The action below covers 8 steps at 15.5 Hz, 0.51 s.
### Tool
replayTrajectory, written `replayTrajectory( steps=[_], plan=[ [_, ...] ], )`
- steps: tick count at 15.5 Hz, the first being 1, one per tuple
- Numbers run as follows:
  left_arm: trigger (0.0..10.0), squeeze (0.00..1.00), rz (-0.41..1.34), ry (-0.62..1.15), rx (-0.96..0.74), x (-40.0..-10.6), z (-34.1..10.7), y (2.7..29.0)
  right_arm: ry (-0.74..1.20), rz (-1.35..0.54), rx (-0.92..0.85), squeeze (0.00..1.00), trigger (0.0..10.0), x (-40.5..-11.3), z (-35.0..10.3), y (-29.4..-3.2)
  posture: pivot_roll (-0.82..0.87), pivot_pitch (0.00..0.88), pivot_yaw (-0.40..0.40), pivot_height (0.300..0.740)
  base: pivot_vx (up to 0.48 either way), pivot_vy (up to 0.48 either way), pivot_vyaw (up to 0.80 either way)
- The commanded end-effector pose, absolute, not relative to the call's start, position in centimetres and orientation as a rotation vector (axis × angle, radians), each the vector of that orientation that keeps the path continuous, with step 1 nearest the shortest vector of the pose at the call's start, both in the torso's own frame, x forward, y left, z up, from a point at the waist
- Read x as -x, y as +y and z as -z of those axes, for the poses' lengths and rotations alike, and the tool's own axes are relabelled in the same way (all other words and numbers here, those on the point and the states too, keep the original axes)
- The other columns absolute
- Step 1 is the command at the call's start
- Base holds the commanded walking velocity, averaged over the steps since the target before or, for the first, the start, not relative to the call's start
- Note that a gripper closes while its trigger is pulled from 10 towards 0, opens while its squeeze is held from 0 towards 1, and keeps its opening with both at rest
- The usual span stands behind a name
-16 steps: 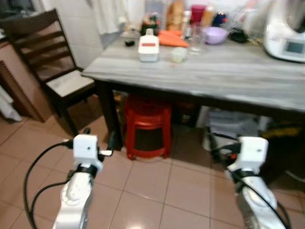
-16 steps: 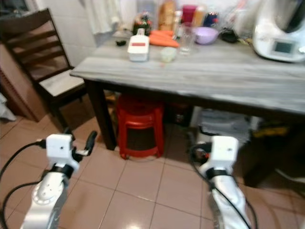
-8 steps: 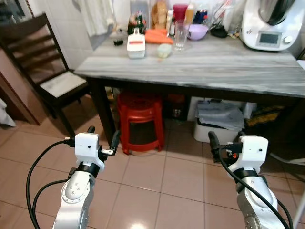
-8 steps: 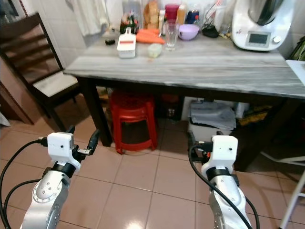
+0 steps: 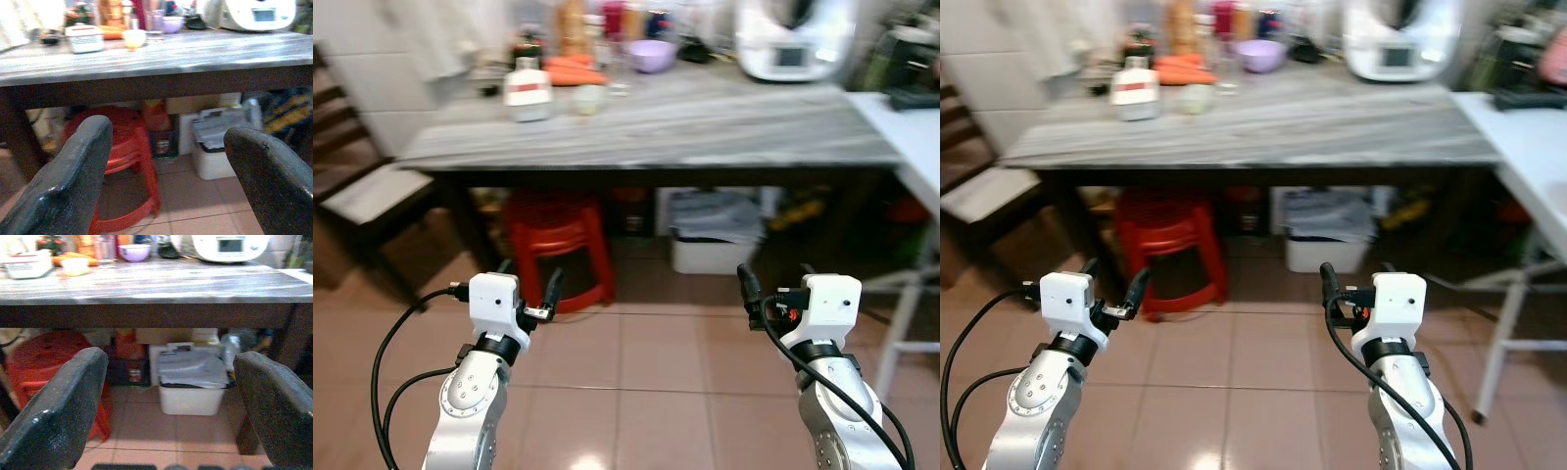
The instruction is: Setting the table
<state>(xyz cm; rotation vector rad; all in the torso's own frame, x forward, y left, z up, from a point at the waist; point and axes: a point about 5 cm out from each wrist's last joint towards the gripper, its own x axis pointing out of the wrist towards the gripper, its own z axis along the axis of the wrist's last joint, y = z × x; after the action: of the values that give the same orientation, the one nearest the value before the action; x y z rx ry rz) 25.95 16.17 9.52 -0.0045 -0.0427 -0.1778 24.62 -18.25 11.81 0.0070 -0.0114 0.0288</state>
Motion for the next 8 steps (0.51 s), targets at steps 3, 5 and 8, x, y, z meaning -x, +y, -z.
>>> replayTrajectory(
  steps=[3,5,8],
  plan=[
    [10.0,0.00,0.175,-0.041,0.003,-25.95,-9.68,16.37,-0.021,-0.034,-0.018,0.00,10.0,-24.77,-11.94,-18.14,-0.05,0.022,0.034,0.740,0.000,-0.324,0.00],
    [10.0,0.00,0.174,-0.039,0.005,-25.92,-9.69,16.32,-0.021,-0.034,-0.020,0.00,10.0,-24.76,-11.96,-18.05,-0.05,0.025,0.033,0.740,0.000,-0.360,0.00],
    [10.0,0.00,0.175,-0.037,0.007,-25.99,-9.69,16.31,-0.023,-0.034,-0.022,0.00,10.0,-24.90,-11.98,-18.04,-0.05,0.025,0.033,0.740,0.000,-0.366,0.00]
  ],
)
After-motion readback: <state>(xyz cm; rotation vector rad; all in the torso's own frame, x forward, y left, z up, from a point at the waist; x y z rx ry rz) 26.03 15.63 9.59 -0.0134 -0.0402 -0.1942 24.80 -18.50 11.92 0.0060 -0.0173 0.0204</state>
